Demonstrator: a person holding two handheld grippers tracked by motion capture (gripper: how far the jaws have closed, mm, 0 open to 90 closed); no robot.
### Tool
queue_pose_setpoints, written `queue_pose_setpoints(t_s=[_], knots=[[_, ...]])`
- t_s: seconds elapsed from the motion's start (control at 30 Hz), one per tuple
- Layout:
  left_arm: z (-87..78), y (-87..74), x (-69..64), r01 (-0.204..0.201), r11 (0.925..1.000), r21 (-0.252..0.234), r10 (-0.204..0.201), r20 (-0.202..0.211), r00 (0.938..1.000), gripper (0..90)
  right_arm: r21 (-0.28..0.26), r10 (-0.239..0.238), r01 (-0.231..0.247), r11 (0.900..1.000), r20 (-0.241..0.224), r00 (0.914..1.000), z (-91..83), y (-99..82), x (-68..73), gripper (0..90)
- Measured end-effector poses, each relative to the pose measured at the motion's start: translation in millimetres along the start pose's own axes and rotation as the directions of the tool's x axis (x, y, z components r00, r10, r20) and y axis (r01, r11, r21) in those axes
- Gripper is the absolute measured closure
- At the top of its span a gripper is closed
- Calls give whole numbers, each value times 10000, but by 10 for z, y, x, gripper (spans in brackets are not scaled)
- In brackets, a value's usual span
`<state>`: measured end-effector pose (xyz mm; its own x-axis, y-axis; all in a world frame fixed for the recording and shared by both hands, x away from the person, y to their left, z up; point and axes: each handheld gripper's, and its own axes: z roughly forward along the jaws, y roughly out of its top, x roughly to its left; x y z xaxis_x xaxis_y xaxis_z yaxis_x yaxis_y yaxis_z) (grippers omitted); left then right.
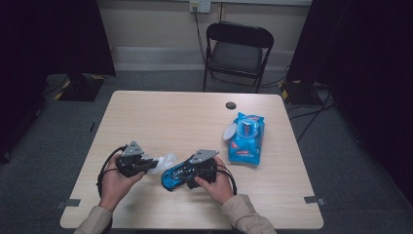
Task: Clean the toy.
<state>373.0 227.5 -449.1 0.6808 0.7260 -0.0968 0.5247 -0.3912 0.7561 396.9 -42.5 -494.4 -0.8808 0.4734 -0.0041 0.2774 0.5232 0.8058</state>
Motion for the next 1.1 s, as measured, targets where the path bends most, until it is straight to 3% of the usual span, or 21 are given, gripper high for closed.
queue_pose_setpoints(t_s=[0.43, 0.77, 1.1], knots=[[235, -115, 83, 406, 9972, 625, -401, -95, 9991, 858, 31, 13, -13, 10000, -9, 10000, 1, 4, 0, 140], [366, -168, 13, 64, 9928, 1199, -68, 24, 10000, 855, 34, 17, -17, 10000, -1, 10000, 0, 4, 1, 140], [362, -157, -48, -174, 9890, 1472, 169, 44, 9998, 855, 64, 7, -7, 10000, -13, 10000, 2, 8, -1, 140]])
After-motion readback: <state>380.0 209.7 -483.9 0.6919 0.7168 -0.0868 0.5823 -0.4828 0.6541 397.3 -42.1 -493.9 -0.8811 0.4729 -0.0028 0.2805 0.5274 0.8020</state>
